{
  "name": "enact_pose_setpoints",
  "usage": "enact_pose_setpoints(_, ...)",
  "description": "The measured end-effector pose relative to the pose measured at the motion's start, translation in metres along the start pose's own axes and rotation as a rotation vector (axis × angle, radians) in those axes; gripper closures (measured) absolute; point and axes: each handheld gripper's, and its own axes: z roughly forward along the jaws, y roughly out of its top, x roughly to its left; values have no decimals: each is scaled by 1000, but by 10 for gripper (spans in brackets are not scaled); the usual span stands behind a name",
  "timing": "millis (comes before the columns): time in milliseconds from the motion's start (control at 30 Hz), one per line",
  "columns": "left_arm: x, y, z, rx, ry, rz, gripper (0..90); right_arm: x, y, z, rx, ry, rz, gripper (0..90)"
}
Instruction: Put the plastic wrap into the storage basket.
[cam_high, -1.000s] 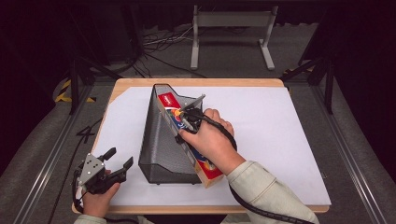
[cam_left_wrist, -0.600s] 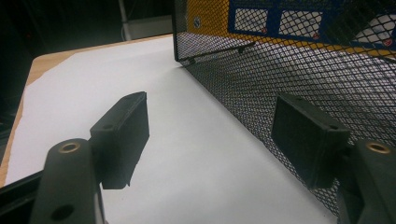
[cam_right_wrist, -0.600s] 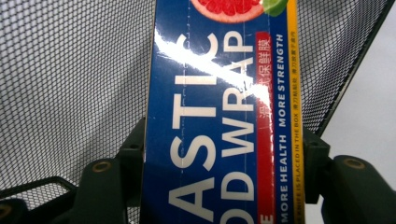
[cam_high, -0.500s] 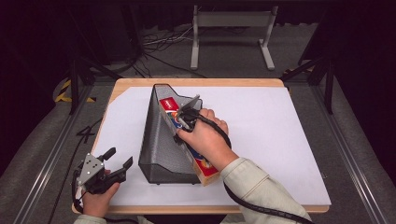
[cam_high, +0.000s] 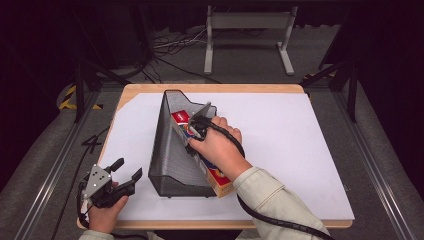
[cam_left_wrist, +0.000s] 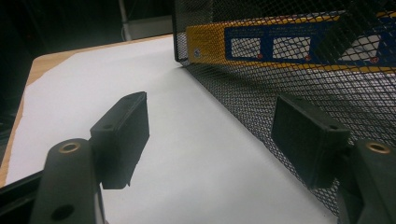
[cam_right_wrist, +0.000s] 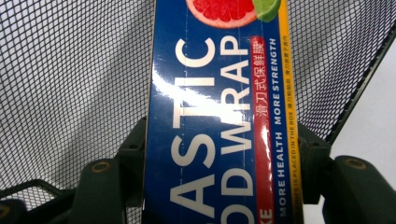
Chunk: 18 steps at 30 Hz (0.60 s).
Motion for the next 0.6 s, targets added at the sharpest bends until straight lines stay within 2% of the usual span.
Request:
enact_pose_setpoints(333,0,0,0,0,-3,-1,285,2,1,0,-4,-15,-27,380)
enact_pose_setpoints(433,0,1,2,-2,-6,-2,285,-3,-2,-6,-62,51,-14,275)
enact_pose_setpoints(533,0,0,4,5,-11,3,285,-6,-6,-19,-128,48,-36,233)
enact_pose_setpoints(600,0,0,4,5,-11,2,284,-9,-9,-25,-164,69,-49,230)
